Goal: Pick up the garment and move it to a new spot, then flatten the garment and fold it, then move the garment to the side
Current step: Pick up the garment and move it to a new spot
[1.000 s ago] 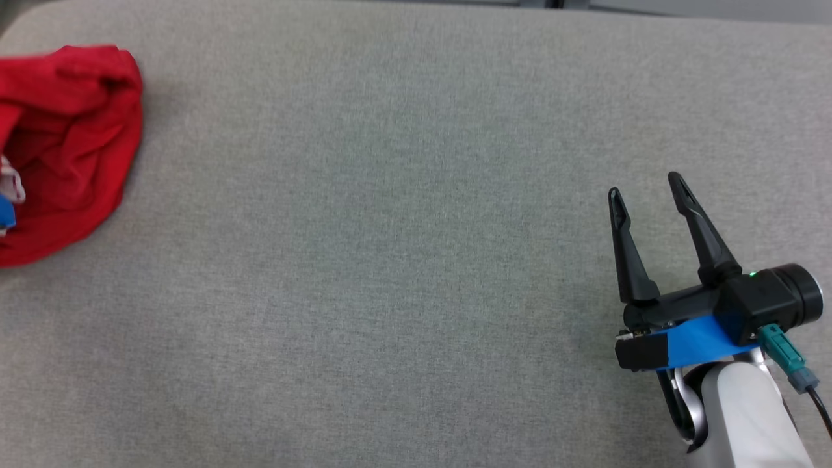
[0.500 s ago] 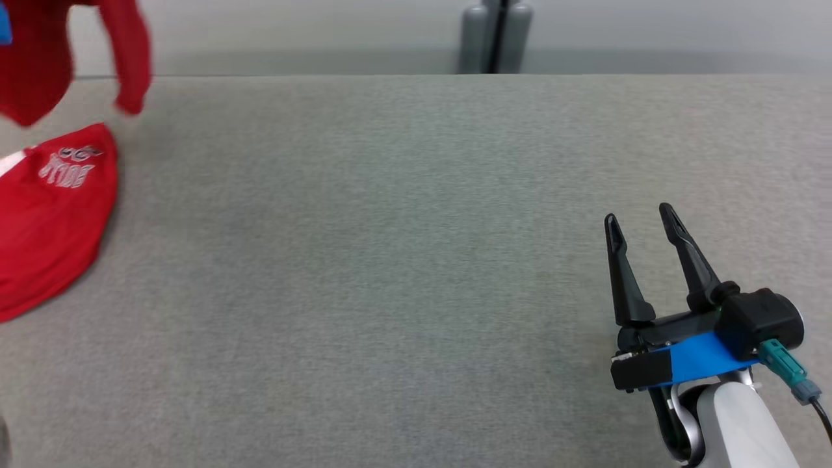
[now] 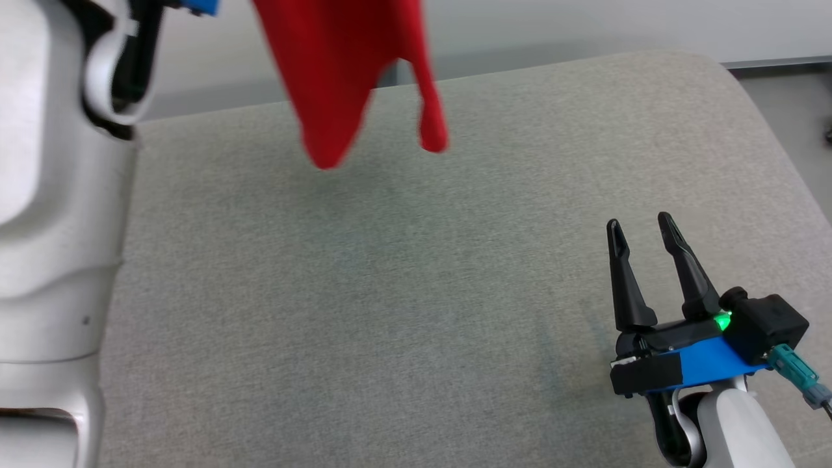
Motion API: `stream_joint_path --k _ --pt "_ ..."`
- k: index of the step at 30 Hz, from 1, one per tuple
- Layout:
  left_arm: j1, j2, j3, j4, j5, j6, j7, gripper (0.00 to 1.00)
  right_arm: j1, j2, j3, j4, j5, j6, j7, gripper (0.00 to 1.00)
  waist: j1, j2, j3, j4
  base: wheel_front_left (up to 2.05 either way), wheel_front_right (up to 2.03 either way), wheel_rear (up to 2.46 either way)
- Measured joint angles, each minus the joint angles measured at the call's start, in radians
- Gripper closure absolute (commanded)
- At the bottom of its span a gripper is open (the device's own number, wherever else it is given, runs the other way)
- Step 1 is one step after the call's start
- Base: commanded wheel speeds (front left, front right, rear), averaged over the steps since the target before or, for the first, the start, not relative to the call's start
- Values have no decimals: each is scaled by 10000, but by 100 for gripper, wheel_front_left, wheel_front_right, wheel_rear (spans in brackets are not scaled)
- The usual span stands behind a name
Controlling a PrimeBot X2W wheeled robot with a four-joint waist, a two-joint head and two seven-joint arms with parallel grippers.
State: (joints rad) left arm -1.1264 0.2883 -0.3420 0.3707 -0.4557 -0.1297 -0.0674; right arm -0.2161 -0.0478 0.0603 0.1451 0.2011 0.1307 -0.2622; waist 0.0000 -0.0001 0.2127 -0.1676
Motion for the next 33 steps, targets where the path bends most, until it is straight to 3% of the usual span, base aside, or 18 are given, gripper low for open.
stream_joint_path --k 10,20,26,27,28,33 --pt "2298 -953 -1072 46 -286 17 -234 100 141 -2 -59 -6 209 0 -2 0 0 0 -148 -405 0 0 0" --pt "5746 -1285 -1996 1233 -449 230 -936 100 206 0 -111 19 201 0 -2 0 0 1 -183 -351 0 0 0" --pt "6896 -1524 -2750 2044 -251 228 -1108 100 274 0 -127 127 123 0 -2 0 0 1 -291 -123 0 0 0" --pt "7004 -1586 -2821 2151 -259 228 -1189 40 291 0 -81 146 113 0 -2 0 0 1 -325 -94 0 0 0" --pt "7048 -1618 -2886 2199 -163 234 -1296 0 297 6 -46 169 109 0 -2 0 0 1 -360 -77 0 0 0" --pt "7023 -1632 -2428 1914 -104 481 -1850 0 401 0 -96 251 -56 0 -2 0 0 1 -714 216 0 0 0"
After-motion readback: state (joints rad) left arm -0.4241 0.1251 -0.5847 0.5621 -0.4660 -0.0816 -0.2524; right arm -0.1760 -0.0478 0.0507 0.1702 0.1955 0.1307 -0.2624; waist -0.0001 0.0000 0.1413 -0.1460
